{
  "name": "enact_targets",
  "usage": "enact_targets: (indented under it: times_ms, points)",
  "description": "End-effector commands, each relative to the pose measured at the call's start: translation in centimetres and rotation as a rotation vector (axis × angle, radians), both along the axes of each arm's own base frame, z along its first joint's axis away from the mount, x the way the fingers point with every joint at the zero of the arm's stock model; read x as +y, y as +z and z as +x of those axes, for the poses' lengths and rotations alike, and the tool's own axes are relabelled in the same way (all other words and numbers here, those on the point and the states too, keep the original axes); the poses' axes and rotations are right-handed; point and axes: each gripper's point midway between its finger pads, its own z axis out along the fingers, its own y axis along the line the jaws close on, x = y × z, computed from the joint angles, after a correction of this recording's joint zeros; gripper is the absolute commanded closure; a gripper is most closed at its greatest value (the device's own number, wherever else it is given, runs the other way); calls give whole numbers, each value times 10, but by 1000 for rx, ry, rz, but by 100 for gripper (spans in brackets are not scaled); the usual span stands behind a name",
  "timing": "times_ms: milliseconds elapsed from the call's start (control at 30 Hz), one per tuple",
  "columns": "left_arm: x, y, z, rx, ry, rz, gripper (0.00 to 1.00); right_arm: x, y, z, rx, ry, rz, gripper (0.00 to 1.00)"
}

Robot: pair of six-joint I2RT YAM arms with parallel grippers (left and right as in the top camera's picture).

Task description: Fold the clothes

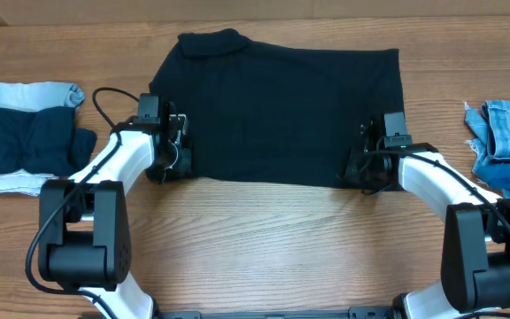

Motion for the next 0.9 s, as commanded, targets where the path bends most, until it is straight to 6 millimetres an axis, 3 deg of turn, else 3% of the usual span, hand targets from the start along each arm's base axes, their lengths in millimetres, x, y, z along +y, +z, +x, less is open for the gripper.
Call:
enact_targets:
  times_ms: [0, 167, 267, 367, 433, 500, 567, 700, 867]
  points:
    - [0, -20, -31, 117, 69, -18, 96, -1, -3, -9, 41, 8, -13, 96]
    - [9, -22, -52, 204, 94, 34, 96, 0, -7, -36, 147, 44, -11, 96]
    - [24, -22, -65, 262, 139, 59, 96, 6, -3, -39, 152, 53, 26, 96]
    - [45, -21, -76, 314, 210, 52, 96, 8, 22, -33, 71, 73, 34, 96]
    - [62, -19, -80, 328, 258, 43, 96, 7, 54, -24, -42, 71, 31, 96]
    - [65, -18, -79, 320, 254, 35, 96, -2, 78, -14, -145, 45, -1, 96]
    - [62, -18, -79, 319, 244, 38, 96, -11, 76, -8, -158, 22, -34, 96]
    - [73, -18, -84, 348, 365, 31, 96, -18, 35, -14, -26, 6, -57, 96]
    - [83, -16, -102, 415, 399, 50, 96, -17, 35, -9, -38, -15, -50, 96]
